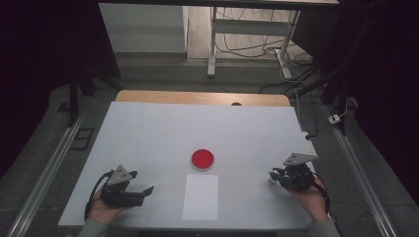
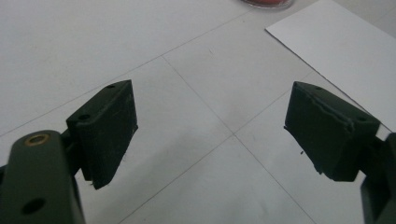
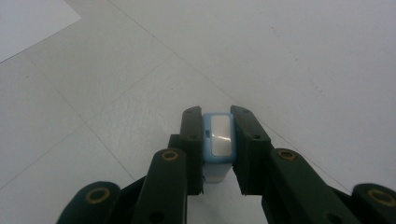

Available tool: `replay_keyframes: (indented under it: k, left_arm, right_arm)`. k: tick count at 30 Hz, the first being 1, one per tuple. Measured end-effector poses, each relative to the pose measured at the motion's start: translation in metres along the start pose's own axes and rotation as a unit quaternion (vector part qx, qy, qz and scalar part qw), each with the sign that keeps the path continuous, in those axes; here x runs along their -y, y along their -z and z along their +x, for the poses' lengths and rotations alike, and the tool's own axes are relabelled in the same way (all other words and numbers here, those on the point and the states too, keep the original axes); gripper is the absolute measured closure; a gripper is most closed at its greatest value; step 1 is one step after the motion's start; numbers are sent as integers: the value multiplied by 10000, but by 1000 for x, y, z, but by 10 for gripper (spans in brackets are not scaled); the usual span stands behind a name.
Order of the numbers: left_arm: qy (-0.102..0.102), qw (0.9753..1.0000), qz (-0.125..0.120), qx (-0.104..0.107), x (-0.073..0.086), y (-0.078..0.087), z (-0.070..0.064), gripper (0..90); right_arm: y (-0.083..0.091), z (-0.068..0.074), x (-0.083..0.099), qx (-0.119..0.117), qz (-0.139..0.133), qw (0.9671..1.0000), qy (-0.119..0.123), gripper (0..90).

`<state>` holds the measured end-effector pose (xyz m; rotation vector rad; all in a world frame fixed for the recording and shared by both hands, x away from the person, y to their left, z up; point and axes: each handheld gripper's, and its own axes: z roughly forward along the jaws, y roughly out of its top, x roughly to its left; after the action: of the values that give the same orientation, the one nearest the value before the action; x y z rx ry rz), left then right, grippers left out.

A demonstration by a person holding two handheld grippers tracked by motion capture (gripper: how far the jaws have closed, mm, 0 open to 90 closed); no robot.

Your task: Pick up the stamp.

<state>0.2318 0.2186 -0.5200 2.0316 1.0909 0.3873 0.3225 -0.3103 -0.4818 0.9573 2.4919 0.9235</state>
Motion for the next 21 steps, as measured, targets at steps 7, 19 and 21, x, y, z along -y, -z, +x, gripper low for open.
replay_keyframes:
  k: [7,19,21]
  left_arm:
    - [0,10000,-1,4,0,0,0,174]
    - [-10,10000,15,1,0,-1,0,175]
    - [-15,10000,20,4,0,-1,0,175]
  right_arm:
    - [0,0,0,34,-28,10000,-9,751]
    - [8,-1,-2,59,-459,9987,-209,752]
    - [9,-1,-2,62,-519,9983,-243,752]
